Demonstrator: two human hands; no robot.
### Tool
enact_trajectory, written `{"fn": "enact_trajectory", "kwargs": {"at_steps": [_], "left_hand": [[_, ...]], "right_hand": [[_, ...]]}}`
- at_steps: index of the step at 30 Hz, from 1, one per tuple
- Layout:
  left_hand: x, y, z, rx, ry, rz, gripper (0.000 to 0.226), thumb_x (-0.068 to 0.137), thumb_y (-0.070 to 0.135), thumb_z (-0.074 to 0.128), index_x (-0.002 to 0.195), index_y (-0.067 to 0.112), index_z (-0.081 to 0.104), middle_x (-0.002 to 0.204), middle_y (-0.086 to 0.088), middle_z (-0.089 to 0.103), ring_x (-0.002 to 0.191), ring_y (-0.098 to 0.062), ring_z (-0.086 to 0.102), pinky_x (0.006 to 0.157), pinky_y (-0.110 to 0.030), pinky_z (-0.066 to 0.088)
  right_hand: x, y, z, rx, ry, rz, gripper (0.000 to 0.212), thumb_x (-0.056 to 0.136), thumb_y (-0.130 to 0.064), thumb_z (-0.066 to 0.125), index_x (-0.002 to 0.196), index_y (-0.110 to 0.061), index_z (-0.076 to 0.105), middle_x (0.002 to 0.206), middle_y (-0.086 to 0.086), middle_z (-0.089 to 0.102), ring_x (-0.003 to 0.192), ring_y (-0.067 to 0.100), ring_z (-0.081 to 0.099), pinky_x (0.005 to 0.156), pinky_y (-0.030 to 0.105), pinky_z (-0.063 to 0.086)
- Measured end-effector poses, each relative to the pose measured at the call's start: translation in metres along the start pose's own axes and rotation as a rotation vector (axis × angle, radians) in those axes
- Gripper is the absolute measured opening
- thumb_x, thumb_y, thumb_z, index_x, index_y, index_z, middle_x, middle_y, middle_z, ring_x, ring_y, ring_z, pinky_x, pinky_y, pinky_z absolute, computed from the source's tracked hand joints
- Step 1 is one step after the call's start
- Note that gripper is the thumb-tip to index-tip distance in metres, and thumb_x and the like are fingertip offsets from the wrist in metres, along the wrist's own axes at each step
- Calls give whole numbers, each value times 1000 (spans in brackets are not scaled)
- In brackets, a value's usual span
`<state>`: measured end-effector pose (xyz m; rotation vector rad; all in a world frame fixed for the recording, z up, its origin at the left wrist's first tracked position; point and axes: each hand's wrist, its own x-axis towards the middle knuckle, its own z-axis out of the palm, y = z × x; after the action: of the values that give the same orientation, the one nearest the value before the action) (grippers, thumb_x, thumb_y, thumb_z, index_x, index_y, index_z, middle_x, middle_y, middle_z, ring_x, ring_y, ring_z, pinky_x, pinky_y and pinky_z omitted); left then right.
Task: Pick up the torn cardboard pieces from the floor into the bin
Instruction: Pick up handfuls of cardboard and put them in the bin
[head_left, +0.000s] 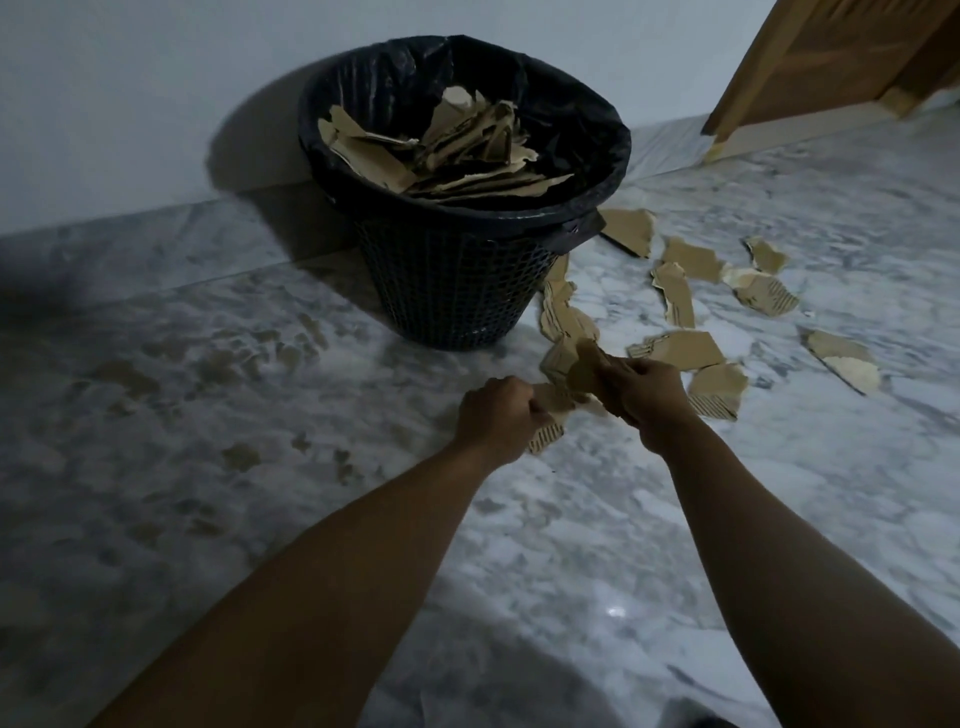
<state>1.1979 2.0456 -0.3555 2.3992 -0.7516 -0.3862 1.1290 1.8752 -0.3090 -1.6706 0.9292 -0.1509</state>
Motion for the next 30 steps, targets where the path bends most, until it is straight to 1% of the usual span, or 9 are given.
{"fn": "enact_trajectory", "kwargs": {"at_steps": [4,7,9,11,16,20,23,27,30], "left_hand": [[10,4,21,309,1,-18,27,94,38,54,108,20,69,122,-2,52,114,-30,46,85,-43,48],[22,6,21,336,-27,-15,26,93,36,58,105,16,68,121,-2,54,113,-29,47,81,-38,51],[31,7,16,348,-65,-2,25,85,37,69,99,16,69,111,-1,61,110,-27,52,80,-38,53],[41,6,12,322,-110,-63,35,75,38,81,99,15,71,108,-3,66,106,-25,59,83,-39,55],[51,3,15,161,-113,-207,62,62,35,91,109,9,61,112,-9,66,98,-29,65,72,-34,52],[53,6,15,96,-146,-207,64,54,36,95,103,7,66,104,-10,71,90,-27,67,69,-33,55],[48,5,15,122,-165,-159,64,59,38,92,110,7,67,108,-12,71,97,-28,68,74,-32,54],[34,4,15,184,-102,-92,54,63,43,88,108,20,69,110,-4,72,105,-23,64,86,-37,53],[18,3,14,345,-68,-46,56,66,58,80,110,27,64,115,2,63,115,-25,43,95,-38,42]], "right_hand": [[13,-7,12,-110,-149,35,45,73,-46,80,79,-3,69,67,9,67,52,16,56,51,28,44],[43,-3,27,-440,-163,50,85,37,-73,68,89,-7,70,102,19,67,94,32,64,81,45,54],[51,-2,37,-808,-153,71,83,55,-66,66,116,-10,61,126,18,52,125,40,45,103,56,40],[53,-3,40,-961,-122,49,60,80,-42,66,130,-13,50,132,16,41,131,40,34,106,59,30],[64,-1,30,-858,-217,-106,28,84,-36,60,103,-15,58,118,5,59,105,30,57,95,47,48],[50,-9,17,-606,-346,-73,84,79,-48,77,143,-9,37,132,9,53,120,28,53,96,40,48],[38,-9,18,-691,-417,-68,108,68,-39,87,152,-10,26,147,10,45,130,28,47,97,35,43],[29,-3,26,-731,-426,-49,59,79,-23,80,128,-5,54,129,17,60,117,32,59,88,32,47],[14,-10,29,-746,-491,-68,43,94,-28,61,129,-4,53,125,21,60,116,37,57,97,39,47]]}}
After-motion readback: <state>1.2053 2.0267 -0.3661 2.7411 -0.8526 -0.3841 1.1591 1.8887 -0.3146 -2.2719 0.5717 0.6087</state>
